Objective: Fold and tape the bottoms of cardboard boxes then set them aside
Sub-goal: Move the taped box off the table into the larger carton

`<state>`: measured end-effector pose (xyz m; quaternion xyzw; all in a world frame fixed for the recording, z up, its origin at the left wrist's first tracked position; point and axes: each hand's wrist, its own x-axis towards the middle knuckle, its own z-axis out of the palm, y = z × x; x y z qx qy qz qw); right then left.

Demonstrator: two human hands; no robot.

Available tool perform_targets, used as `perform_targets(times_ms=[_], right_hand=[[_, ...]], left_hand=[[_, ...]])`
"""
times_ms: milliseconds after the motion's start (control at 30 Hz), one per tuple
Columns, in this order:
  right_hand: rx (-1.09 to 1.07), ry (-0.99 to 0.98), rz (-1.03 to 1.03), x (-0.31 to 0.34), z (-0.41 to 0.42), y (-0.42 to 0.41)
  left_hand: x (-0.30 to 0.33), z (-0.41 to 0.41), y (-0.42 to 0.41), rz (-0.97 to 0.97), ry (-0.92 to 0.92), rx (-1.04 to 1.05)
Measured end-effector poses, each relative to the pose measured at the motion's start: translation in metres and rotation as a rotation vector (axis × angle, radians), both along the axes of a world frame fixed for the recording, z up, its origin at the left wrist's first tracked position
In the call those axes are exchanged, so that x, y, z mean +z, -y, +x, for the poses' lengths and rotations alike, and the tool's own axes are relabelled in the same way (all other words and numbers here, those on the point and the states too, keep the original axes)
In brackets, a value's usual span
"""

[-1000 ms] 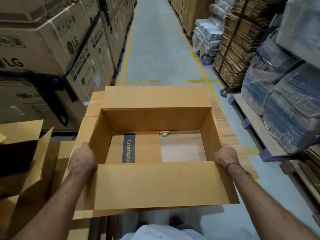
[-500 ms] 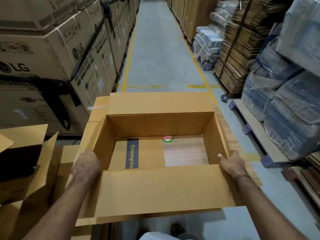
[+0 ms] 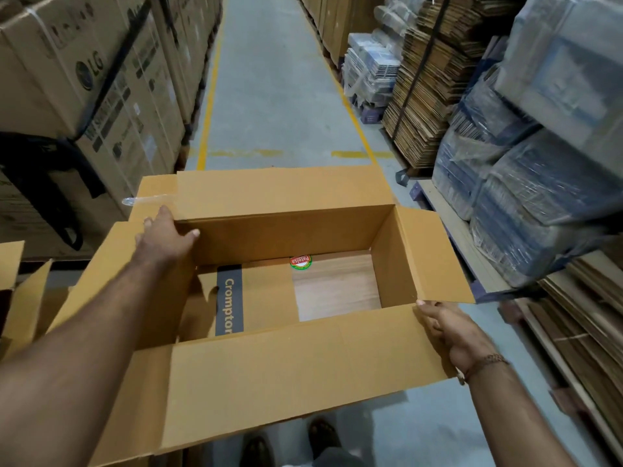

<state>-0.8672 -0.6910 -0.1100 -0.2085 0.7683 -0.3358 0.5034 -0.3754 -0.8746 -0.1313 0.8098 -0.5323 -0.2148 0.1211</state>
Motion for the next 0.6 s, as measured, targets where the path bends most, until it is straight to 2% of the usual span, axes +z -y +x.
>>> perform_targets(times_ms=[133,367,467,600], right_hand=[[-0.095,0.332,0.066,0.011,-0.015,-0.019],[-0.244,0.613,0.069,0.027,-0.026,-0.042],[-0.423,0.593,0.064,0.036,-0.003,-0.031],[-0.582,0.566,-0.072,0.044,0.029,0.000]], left_hand=[[0.023,-0.014,0.023,-0.054,-0.175,0.054],[0.040,-0.020,0.032,-0.118,-0.386,0.296],[0.045,-0.017,0.032,-0.108,-0.454,0.314],[0.062,-0.026,0.020,-0.116,-0.300,0.070]])
